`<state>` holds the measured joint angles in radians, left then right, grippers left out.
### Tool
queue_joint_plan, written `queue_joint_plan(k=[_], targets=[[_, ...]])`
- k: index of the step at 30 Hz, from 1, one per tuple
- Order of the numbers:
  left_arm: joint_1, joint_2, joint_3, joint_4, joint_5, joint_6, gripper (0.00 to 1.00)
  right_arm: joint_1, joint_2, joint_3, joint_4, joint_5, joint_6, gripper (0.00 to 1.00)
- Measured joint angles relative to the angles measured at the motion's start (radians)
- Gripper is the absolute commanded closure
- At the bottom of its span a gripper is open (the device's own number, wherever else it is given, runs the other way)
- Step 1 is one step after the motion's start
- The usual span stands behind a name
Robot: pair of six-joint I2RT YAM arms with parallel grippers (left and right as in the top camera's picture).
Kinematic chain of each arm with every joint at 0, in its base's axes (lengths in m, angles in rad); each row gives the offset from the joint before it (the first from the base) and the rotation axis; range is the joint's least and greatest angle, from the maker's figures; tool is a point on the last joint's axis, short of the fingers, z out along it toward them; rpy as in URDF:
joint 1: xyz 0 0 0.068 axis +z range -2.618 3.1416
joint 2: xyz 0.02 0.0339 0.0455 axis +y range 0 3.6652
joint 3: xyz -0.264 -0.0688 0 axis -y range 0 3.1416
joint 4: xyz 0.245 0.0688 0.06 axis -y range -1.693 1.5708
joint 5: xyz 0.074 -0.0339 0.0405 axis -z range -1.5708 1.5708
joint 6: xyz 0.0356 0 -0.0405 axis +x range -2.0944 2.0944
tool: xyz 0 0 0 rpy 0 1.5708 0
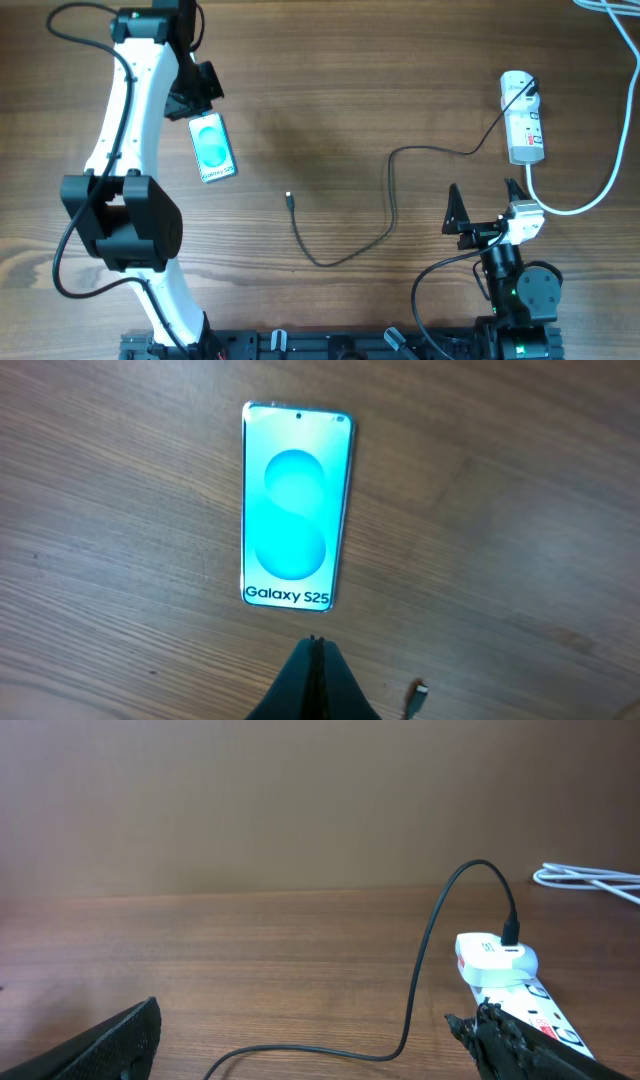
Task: Plug charger to phone and switch on socket
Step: 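Reach the left gripper forward over the Galaxy S25 phone, then grasp the phone by its top edge with the left gripper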
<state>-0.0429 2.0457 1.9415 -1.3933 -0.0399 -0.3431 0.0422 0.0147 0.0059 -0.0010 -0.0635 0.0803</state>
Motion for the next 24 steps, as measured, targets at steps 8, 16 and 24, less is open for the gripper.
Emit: queue_joint_plan(k=[8, 16, 24], targets=[[0.0, 0.0, -0.178, 0.114, 0.0, -0.005, 0.0, 0.0, 0.0, 0.0, 0.0, 0.0, 0.0, 0.0], [0.0, 0.0, -0.311, 0.318, 0.0, -0.011, 0.0, 0.0, 0.0, 0.0, 0.0, 0.0, 0.0, 0.0], [0.0, 0.0, -0.436, 0.43, -0.001, -0.011, 0.0, 0.0, 0.0, 0.0, 0.0, 0.0, 0.0, 0.0]])
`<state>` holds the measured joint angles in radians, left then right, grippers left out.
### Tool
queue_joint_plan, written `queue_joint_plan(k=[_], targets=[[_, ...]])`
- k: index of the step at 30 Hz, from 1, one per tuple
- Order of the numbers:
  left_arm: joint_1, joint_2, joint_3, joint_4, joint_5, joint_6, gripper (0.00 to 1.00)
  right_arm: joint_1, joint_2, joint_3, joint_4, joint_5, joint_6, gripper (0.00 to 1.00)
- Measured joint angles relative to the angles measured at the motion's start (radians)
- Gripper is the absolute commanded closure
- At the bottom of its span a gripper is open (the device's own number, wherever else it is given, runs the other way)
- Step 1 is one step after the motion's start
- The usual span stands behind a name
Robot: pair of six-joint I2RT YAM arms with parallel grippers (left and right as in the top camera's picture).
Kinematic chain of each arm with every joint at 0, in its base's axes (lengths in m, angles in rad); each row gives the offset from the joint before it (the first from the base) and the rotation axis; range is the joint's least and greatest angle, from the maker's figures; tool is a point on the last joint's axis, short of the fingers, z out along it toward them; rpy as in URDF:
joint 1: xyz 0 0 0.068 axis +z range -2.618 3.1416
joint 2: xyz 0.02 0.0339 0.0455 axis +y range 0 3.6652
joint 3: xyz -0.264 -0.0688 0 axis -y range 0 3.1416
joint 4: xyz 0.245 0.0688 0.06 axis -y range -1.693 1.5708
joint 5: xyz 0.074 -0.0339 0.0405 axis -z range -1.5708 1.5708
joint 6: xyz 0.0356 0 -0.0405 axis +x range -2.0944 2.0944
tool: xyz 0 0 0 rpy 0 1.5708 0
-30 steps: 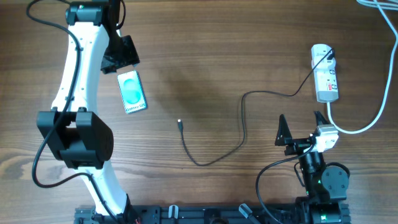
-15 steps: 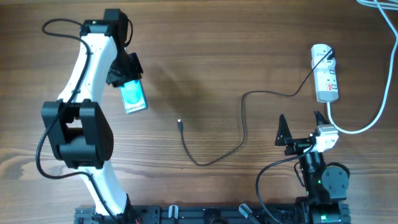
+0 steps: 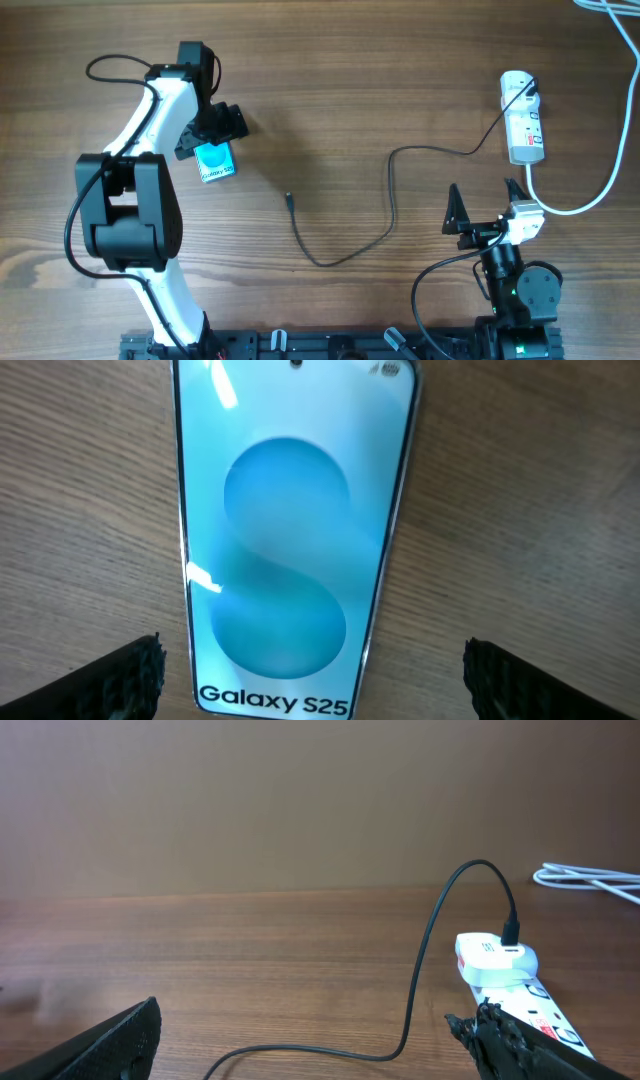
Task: Plug charger to phone and switch on socket
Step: 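Grasp the phone by its top edge with the left gripper, then lift the phone and move it right toward the table center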
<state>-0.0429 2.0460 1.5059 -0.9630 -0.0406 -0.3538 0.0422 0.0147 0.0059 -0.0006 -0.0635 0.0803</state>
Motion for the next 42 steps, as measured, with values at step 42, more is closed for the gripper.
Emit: queue_joint_plan(k=[42], targets=[[-0.315, 0.0, -0.139, 0.002, 0.068, 0.0, 0.19, 0.0, 0.0, 0.0, 0.0, 0.0, 0.0, 0.0]])
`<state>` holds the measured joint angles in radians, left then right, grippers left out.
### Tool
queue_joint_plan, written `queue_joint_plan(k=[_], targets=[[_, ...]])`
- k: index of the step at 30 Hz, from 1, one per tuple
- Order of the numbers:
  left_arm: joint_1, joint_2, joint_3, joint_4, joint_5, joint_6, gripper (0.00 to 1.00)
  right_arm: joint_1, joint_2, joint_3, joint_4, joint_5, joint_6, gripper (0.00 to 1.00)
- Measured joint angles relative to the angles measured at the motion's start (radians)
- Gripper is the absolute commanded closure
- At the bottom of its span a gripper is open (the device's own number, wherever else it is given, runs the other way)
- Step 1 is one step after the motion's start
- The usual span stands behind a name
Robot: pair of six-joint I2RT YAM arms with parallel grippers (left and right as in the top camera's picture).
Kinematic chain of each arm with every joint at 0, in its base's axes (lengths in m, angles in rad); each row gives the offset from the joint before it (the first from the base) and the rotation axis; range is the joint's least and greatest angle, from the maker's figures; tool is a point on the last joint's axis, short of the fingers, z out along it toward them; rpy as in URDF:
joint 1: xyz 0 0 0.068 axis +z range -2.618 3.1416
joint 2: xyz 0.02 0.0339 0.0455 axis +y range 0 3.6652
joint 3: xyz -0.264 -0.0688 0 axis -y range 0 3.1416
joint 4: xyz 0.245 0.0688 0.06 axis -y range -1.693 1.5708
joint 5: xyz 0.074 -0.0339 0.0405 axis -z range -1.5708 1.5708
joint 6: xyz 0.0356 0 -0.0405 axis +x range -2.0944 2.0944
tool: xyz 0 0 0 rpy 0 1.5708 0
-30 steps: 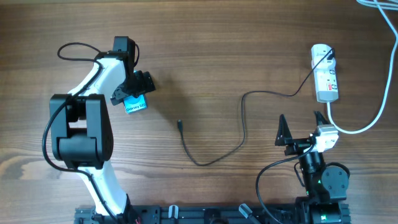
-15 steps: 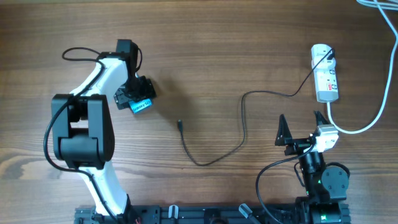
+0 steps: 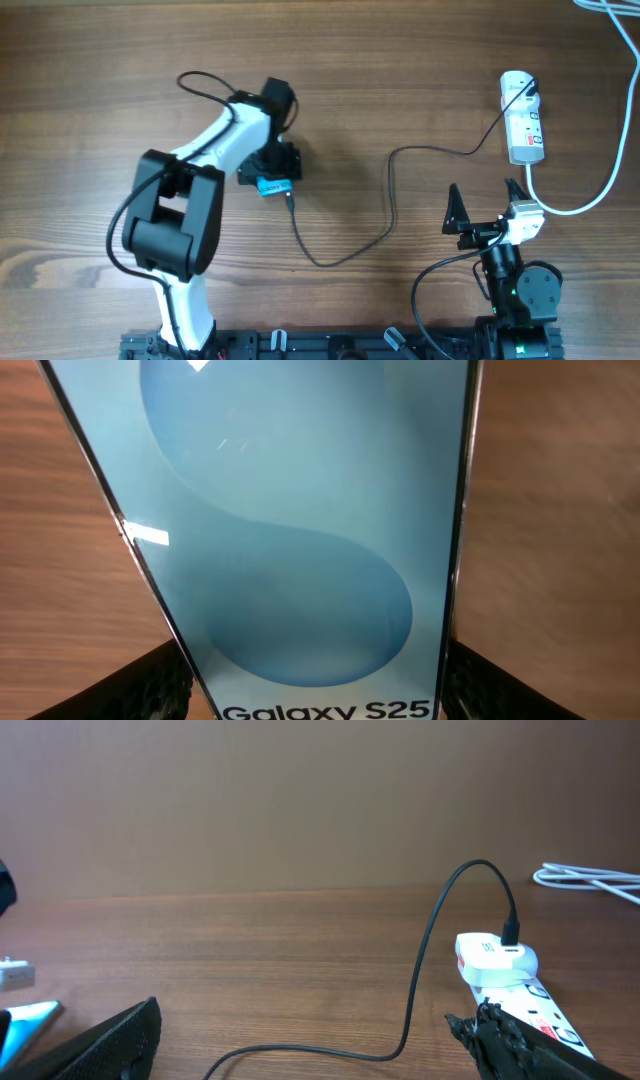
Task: Plug charger to phone and switch on socket
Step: 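Lift the phone and move it right toward the table center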
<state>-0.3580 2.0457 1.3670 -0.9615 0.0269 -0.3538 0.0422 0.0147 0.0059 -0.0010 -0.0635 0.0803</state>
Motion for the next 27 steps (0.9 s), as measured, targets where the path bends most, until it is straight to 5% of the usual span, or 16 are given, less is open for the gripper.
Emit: queue_joint_plan(k=[4, 6, 27], targets=[[-0.071, 0.0, 0.0, 0.003, 0.001, 0.0, 0.14, 0.0, 0.0, 0.0, 0.0, 0.0, 0.0, 0.0], [-0.09, 0.0, 0.0, 0.012, -0.002, -0.002, 0.0, 0.0, 0.0, 0.0, 0.0, 0.0, 0.0, 0.0], [-0.064, -0.003, -0.007, 0.208, -0.118, -0.151, 0.0, 0.0, 0.0, 0.0, 0.0, 0.0, 0.0, 0.01]])
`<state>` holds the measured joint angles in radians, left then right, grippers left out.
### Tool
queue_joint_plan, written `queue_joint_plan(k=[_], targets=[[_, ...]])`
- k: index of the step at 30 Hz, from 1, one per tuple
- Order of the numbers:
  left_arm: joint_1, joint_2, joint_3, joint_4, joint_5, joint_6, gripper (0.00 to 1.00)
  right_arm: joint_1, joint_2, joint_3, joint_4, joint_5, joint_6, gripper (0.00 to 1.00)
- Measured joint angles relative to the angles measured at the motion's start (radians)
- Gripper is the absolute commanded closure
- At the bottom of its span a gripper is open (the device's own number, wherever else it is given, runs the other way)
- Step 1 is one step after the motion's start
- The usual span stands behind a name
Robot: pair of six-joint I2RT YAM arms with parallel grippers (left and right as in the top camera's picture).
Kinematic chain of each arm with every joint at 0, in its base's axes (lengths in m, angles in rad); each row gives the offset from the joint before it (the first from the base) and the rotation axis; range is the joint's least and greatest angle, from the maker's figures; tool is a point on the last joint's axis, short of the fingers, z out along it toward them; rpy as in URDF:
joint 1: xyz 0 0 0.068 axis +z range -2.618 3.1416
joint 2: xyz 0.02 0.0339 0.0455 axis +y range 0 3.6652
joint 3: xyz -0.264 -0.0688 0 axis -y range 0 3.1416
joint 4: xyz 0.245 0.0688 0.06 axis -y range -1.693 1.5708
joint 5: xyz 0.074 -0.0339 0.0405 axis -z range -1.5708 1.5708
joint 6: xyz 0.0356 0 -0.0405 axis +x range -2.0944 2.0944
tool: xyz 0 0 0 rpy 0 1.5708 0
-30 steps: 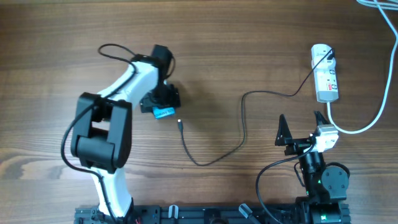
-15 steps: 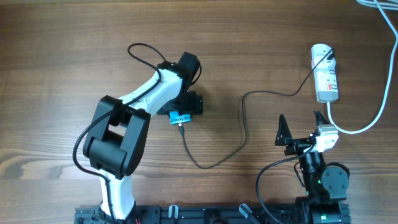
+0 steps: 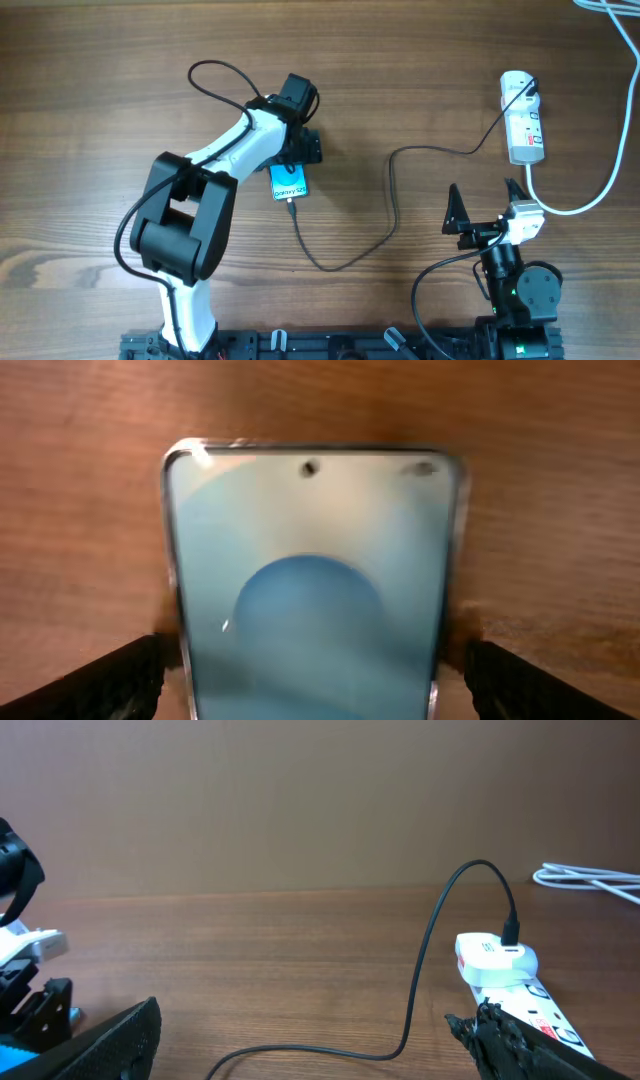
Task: Plug charger to phone and switch on socket
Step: 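Lift the phone and move it right toward the table center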
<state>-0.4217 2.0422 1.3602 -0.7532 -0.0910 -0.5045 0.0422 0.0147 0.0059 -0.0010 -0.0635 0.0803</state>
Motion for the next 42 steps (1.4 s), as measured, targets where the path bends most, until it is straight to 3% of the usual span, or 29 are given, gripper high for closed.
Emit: queue_joint_plan(k=[8, 17, 26, 30, 33, 36, 38, 40, 42], targets=[[0.062, -0.005, 0.002, -0.116, 0.031, -0.036, 0.0, 0.0, 0.0, 0.0, 0.0, 0.0, 0.0, 0.0], [0.163, -0.005, 0.002, -0.127, 0.048, -0.036, 0.0, 0.0, 0.0, 0.0, 0.0, 0.0, 0.0, 0.0], [0.146, -0.005, 0.0, -0.154, 0.109, -0.046, 0.0, 0.0, 0.0, 0.0, 0.0, 0.0, 0.0, 0.0], [0.116, -0.005, 0.0, -0.145, 0.115, -0.066, 0.06, 0.0, 0.0, 0.0, 0.0, 0.0, 0.0, 0.0], [0.099, -0.005, 0.0, -0.121, 0.097, -0.074, 0.21, 0.0, 0.0, 0.0, 0.0, 0.0, 0.0, 0.0], [0.089, -0.005, -0.001, -0.072, 0.043, -0.077, 0.22, 0.0, 0.0, 0.0, 0.0, 0.0, 0.0, 0.0], [0.085, -0.005, -0.002, -0.029, 0.011, -0.077, 0.2, 0.0, 0.0, 0.0, 0.0, 0.0, 0.0, 0.0], [0.085, -0.005, -0.002, -0.016, -0.006, -0.077, 0.01, 0.0, 0.0, 0.0, 0.0, 0.0, 0.0, 0.0], [0.085, -0.005, -0.002, -0.018, -0.009, -0.076, 0.0, 0.0, 0.0, 0.0, 0.0, 0.0, 0.0, 0.0]])
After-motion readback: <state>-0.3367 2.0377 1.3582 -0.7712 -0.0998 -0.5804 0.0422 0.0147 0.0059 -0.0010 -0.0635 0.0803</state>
